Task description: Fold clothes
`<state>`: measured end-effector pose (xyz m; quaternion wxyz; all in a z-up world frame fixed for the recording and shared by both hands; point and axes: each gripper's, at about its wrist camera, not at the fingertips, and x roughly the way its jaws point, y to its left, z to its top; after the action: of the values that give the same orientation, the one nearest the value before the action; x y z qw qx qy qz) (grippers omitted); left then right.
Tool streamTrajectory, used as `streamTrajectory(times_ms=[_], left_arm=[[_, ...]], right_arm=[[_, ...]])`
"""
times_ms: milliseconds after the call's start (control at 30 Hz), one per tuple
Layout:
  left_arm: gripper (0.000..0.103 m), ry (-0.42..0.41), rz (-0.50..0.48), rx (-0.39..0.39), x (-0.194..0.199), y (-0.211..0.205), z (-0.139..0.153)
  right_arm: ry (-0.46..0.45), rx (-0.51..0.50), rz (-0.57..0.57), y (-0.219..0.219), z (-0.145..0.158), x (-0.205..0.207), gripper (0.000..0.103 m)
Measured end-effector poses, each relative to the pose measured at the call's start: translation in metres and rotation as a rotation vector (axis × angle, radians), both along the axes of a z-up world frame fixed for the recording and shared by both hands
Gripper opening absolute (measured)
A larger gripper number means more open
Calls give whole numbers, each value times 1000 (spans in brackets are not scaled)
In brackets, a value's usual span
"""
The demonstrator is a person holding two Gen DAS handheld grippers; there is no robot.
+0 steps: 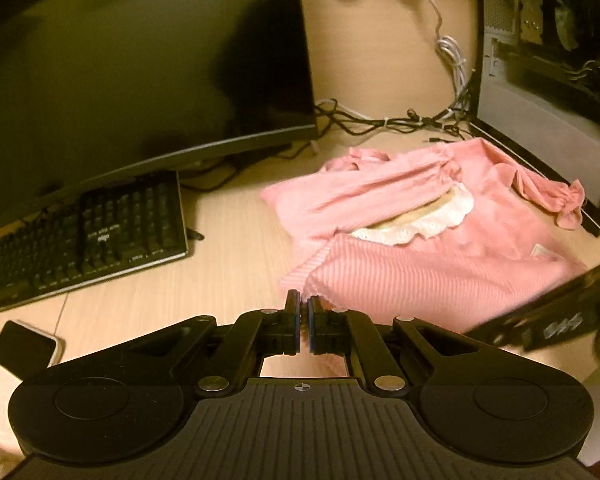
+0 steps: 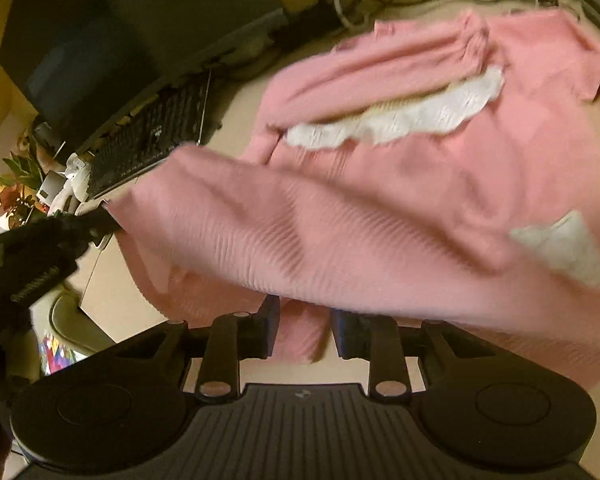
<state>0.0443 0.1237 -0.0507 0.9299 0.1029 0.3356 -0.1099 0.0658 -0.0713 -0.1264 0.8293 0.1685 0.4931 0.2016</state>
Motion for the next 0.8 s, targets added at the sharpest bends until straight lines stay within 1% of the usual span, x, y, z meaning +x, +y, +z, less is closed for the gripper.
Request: streamTrajectory(times_ms=[33, 67, 100, 133, 167, 200, 233, 267, 400, 500, 567, 633, 700, 767, 800], left_arm=[[5, -4, -4, 4, 0, 0, 2], [5, -6, -8, 6, 0, -1, 3], [5, -8, -12, 7, 0, -2, 4], [5, -10, -15, 8, 0, -3, 5], [5, -12, -16, 8, 0, -4, 6], [5, -14, -18, 8, 1, -5, 6], [5, -16, -19, 9, 0, -5, 7], [5, -21, -20, 10, 0, -5, 8], [5, -37, -16, 6, -3, -2, 14], [5, -36, -2, -7, -5, 3, 15], [5, -30, 8, -16, -8, 6, 13], [5, -6, 19, -27, -9, 9, 7], [5, 20, 32, -37, -9, 11, 0], [5, 38, 39, -40, -7, 11, -7], [5, 47, 42, -41, -7, 10, -10]], right_arm=[[-14, -20, 11, 7, -1, 0, 31], [-28, -39, 22, 14, -2, 0, 37], [-45, -61, 36, 20, -3, 1, 38], [-69, -95, 56, 27, -3, 0, 38], [-101, -138, 77, 33, -2, -2, 35], [-130, -179, 91, 39, -1, -4, 17], [-151, -212, 95, 41, 1, -6, 5], [-169, -225, 88, 38, 4, -7, 1], [-245, -224, 6, 4, 31, -11, 0], [-241, -241, -65, -33, 39, -14, 0], [-230, -276, -112, -56, 37, -19, 0], [-229, -313, -152, -73, 34, -24, 0], [-246, -308, -157, -81, 35, -29, 0], [-276, -306, -114, -79, 37, -34, 1], [-300, -333, -77, -72, 37, -37, 2]])
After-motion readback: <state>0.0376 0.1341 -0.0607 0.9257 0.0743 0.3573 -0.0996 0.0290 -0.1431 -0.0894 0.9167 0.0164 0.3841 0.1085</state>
